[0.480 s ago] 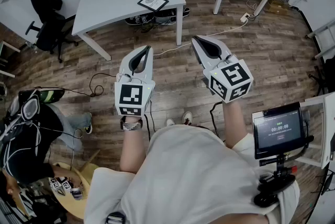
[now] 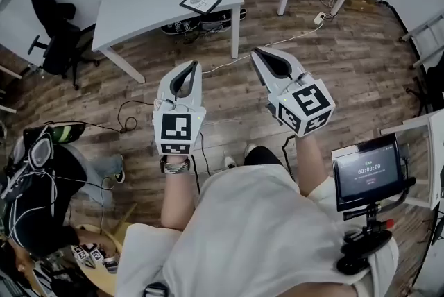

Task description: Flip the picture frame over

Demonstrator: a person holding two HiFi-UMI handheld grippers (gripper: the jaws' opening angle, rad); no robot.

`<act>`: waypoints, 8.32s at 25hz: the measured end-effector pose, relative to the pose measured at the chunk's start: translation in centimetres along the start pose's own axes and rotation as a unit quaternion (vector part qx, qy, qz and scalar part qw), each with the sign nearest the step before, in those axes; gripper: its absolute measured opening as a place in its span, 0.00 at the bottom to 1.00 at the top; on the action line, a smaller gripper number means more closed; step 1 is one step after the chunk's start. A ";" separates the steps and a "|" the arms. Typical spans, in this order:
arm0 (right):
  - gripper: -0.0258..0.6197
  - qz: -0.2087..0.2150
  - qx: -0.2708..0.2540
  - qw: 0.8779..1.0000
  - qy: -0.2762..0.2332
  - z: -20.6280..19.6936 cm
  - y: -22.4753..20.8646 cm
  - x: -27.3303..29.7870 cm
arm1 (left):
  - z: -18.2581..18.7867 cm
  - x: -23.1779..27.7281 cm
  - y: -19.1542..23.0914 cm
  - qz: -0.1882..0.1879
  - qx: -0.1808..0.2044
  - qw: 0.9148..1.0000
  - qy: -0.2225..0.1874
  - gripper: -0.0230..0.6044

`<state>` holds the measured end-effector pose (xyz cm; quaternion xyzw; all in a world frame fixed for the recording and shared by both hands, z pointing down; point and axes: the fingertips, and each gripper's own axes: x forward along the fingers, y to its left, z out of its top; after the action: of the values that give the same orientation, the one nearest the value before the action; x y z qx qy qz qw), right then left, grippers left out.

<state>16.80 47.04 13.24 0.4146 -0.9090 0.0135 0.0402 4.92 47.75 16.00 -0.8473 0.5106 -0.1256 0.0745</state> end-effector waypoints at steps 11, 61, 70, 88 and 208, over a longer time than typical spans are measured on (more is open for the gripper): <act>0.04 0.032 0.008 0.999 -0.015 0.1 3.2 3.7 | -1.7 0.1 3.4 -0.002 0.010 1.000 -0.007 0.04; 0.04 0.046 0.027 0.998 0.020 -4.9 -22.7 24.9 | -6.2 29.7 10.9 0.014 0.052 0.993 0.107 0.04; 0.04 0.046 0.041 0.997 0.049 -9.5 -25.6 28.0 | -10.5 34.6 11.7 -0.007 0.107 0.983 0.147 0.09; 0.04 0.032 0.027 0.995 0.090 -20.7 -30.0 36.4 | -23.8 43.9 14.7 -0.034 0.150 0.965 0.211 0.20; 0.04 -0.013 0.082 0.987 0.135 -21.2 -32.4 48.6 | -29.1 50.6 22.8 0.011 -0.015 0.990 0.142 0.16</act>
<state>10.87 -9.56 38.19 0.4228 -0.8854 0.1436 0.1291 -0.18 -7.63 44.93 -0.8159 0.5276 -0.2363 -0.0104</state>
